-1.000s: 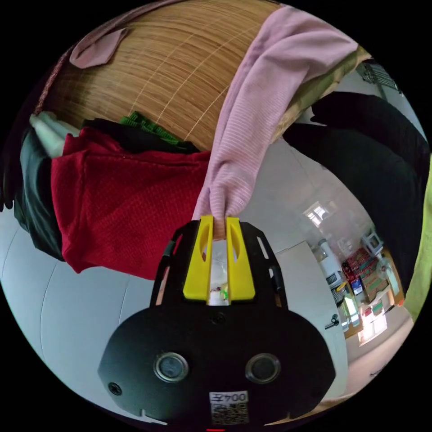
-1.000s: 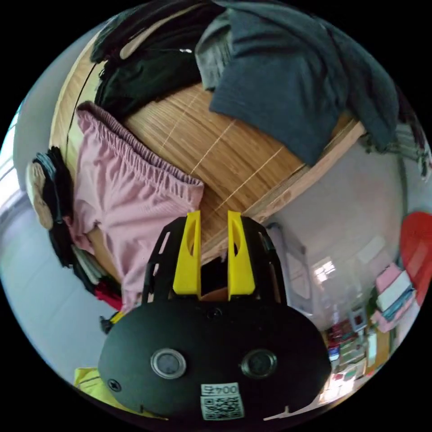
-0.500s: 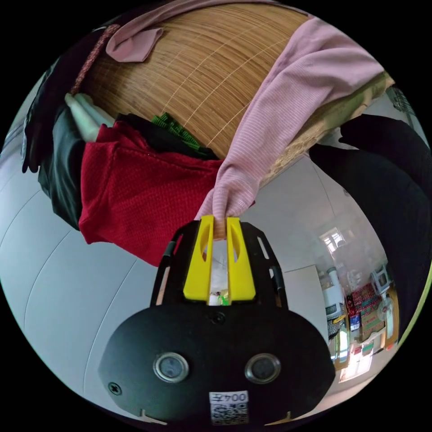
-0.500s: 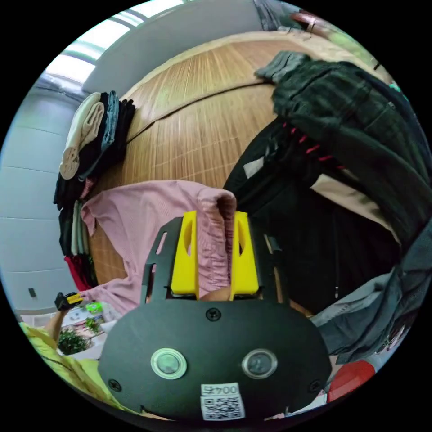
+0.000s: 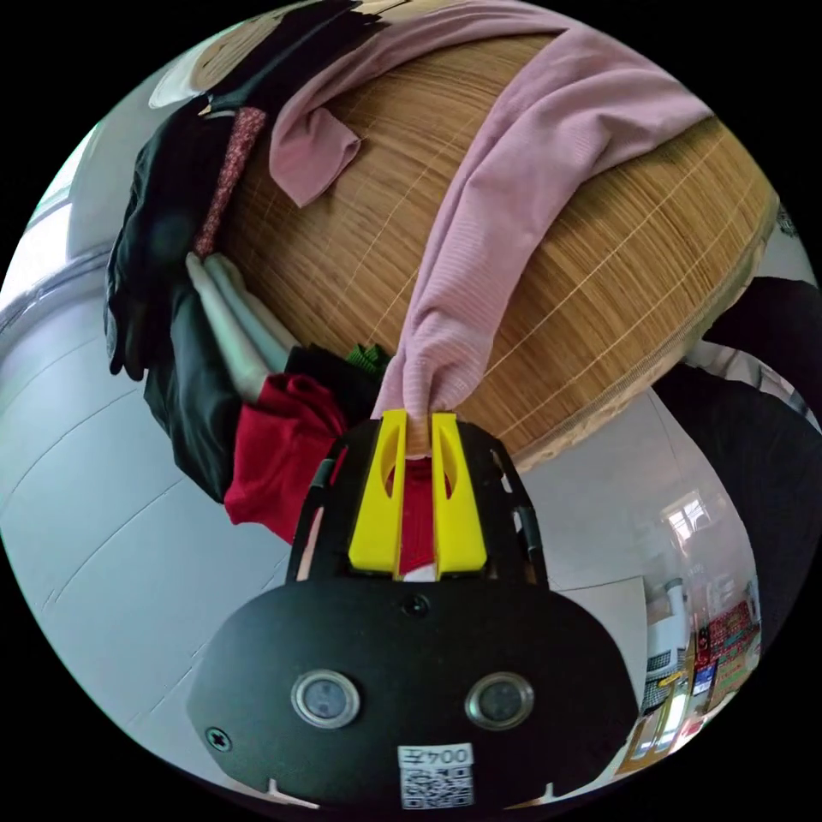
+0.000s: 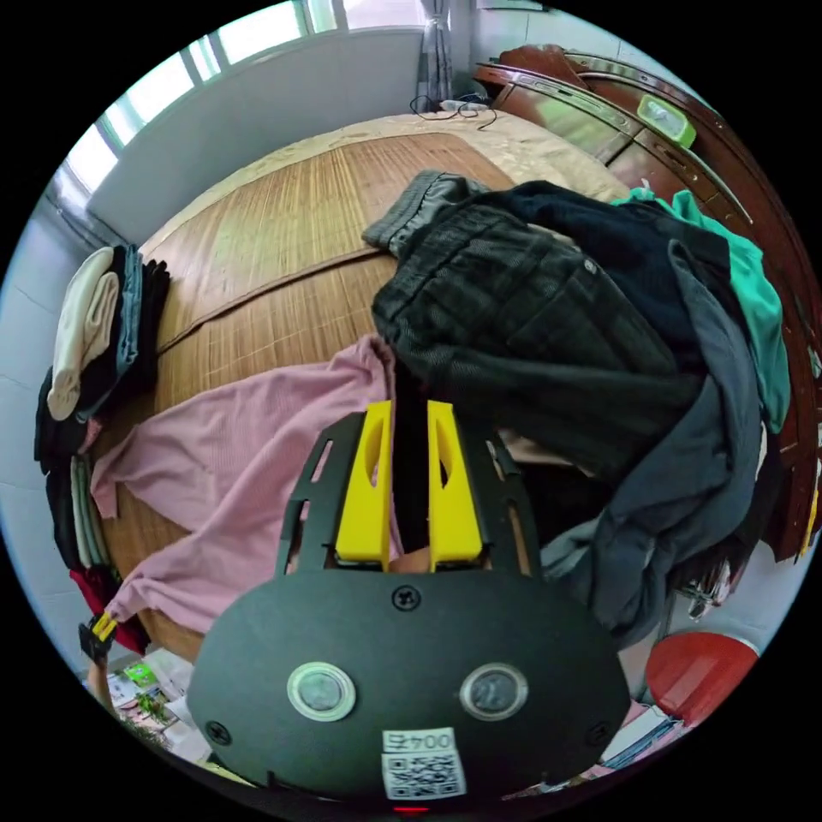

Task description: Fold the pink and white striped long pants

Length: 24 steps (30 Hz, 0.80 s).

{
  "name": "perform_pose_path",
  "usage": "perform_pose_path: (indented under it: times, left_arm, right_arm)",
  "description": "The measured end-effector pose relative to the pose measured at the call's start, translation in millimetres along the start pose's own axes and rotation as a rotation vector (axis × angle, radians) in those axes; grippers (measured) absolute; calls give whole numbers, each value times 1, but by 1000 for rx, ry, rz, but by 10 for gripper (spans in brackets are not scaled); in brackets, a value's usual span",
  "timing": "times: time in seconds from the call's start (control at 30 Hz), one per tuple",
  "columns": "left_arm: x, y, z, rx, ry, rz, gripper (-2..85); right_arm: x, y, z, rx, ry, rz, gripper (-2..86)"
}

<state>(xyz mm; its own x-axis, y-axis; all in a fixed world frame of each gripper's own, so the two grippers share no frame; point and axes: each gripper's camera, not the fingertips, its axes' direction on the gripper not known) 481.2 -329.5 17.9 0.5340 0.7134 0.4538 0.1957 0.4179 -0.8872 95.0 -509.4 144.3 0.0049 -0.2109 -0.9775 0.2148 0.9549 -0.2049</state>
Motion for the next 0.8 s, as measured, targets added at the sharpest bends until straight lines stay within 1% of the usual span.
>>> perform_pose_path:
  times: [0.07, 0.13, 0.2, 0.27, 0.3, 0.37, 0.4, 0.43, 0.5, 0.53, 0.63, 0.73, 0.77, 0.8]
  left_arm:
    - [-1, 2, 4, -4, -1, -3, 8]
    - [-5, 8, 7, -3, 21, -29, 8]
    - [-10, 18, 10, -3, 47, -58, 8]
    - [-11, 22, 10, -3, 60, -54, 8]
    - [-10, 24, 10, -3, 61, -45, 8]
    - [-10, 26, 8, -2, 54, -34, 8]
    - [-11, 27, 7, 2, 56, -30, 9]
    - [-12, 28, 6, 5, 58, -31, 9]
    - [-18, 36, 1, 21, 48, -13, 11]
    - [-20, 39, -2, 29, 48, -3, 11]
    - [-34, 60, -12, 81, 72, 50, 15]
    - [-37, 74, -16, 140, 125, 127, 24]
    - [-31, 75, -14, 144, 147, 159, 30]
    - [-19, 75, -11, 137, 134, 214, 36]
  right_arm:
    - [16, 47, -7, -66, -74, 27, 74]
    - [40, 111, -5, -179, -174, 128, 91]
    - [54, 147, 0, -219, -239, 211, 107]
    - [63, 163, 4, -219, -289, 304, 120]
    - [63, 165, 6, -203, -331, 343, 123]
    - [56, 159, 10, -180, -350, 374, 117]
    - [47, 151, 10, -160, -350, 363, 94]
    - [35, 143, 9, -178, -297, 338, 56]
    - [20, 130, -7, -204, -185, 284, 14]
    - [18, 123, -26, -217, -164, 250, 7]
    - [38, 109, -81, -234, -175, 247, 0]
    - [63, 92, -106, -304, -121, 244, 4]
    - [67, 88, -105, -323, -144, 247, 8]
    - [76, 82, -100, -352, -211, 273, 15]
